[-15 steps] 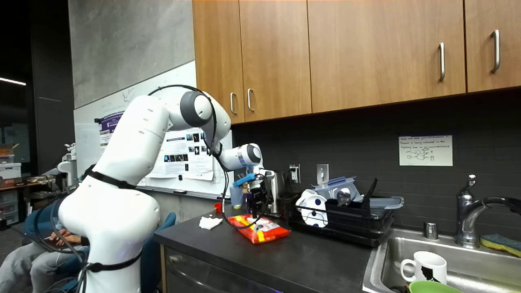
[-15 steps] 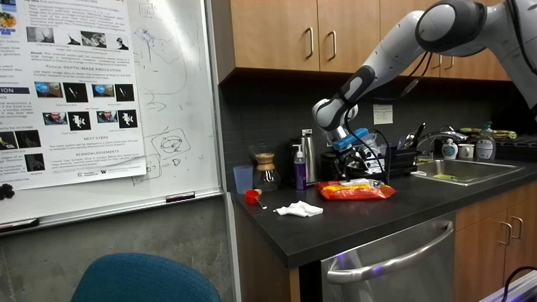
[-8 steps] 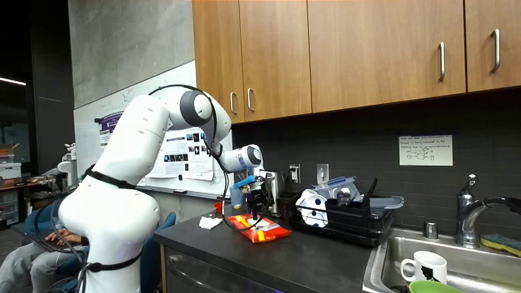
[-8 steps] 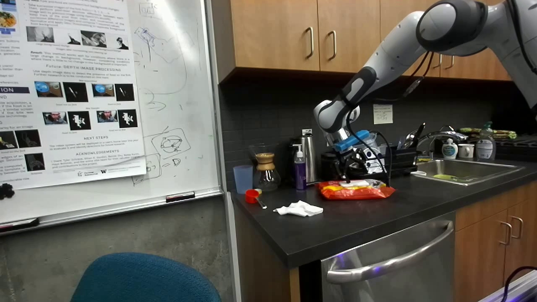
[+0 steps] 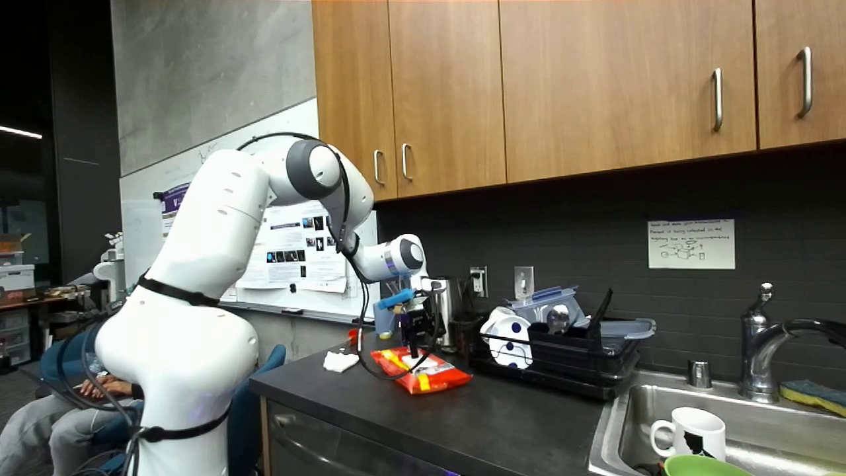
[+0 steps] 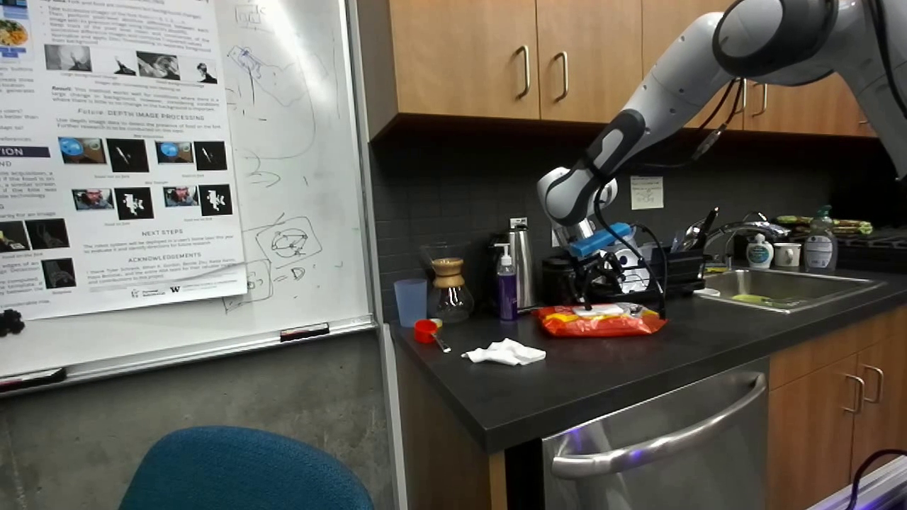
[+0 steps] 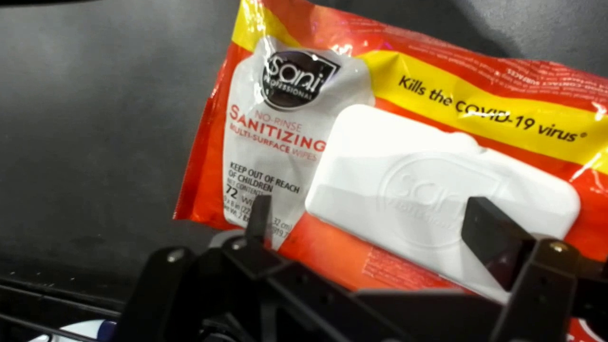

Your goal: Close the pack of wipes

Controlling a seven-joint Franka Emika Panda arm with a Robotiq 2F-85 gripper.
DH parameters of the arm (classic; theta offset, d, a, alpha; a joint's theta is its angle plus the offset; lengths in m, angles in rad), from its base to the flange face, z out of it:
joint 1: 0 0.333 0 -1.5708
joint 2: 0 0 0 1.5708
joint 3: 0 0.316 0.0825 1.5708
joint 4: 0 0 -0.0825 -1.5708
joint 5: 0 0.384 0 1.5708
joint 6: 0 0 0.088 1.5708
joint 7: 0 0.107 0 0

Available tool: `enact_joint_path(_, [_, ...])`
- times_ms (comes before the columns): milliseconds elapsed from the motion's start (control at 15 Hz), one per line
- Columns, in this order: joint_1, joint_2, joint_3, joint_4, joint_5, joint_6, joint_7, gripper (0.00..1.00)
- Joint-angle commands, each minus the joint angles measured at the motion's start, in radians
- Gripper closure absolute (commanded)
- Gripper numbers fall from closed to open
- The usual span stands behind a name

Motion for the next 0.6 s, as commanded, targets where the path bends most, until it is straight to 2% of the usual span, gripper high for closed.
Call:
enact_joint_path(0, [-0.012,-0.015,-0.001,-0.08,-0.025,0.077,0.01,0.0])
enact_joint_path(533, [-0.026,-0.035,-0.007,-0.148,-0.021,0.15,0.009,0.0])
